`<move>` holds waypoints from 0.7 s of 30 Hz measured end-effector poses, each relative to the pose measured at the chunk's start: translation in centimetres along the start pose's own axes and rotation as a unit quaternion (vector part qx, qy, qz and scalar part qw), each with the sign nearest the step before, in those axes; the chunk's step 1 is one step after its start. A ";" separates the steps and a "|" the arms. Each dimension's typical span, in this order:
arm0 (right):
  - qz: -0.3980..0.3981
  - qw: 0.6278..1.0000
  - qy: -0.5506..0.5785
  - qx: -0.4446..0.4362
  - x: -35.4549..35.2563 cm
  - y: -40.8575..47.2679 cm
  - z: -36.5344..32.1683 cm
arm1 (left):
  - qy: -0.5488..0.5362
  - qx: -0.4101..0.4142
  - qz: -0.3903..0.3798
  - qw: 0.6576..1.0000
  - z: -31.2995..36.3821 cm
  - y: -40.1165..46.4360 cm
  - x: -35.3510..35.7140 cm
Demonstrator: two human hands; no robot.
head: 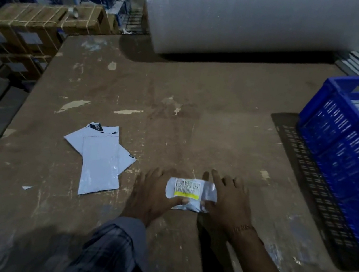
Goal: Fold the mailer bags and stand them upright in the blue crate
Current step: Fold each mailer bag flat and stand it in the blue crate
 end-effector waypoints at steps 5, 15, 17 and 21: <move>0.049 0.998 -0.029 -0.017 -4.8 -3.8 -0.7 | -0.007 0.020 -0.057 0.998 3.8 -0.6 -1.7; 0.149 0.985 -0.017 -0.091 -19.9 -9.9 -1.0 | 0.022 0.216 -0.049 0.975 19.0 0.2 -11.7; 0.153 0.984 0.037 -0.087 -21.8 -9.8 -0.5 | 0.026 0.253 -0.018 0.967 22.5 1.0 -12.9; 0.183 0.975 0.074 -0.099 -25.5 -10.7 2.3 | 0.005 0.277 0.066 0.958 27.6 2.2 -13.5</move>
Point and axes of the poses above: each hand's wrist, its own y-axis towards the middle knuckle, its own x-axis out of the palm, z = x × y, the point moved 8 cm from there along y, towards the middle knuckle, and after that the axes turned 8 degrees about y, right-handed, at the moved point
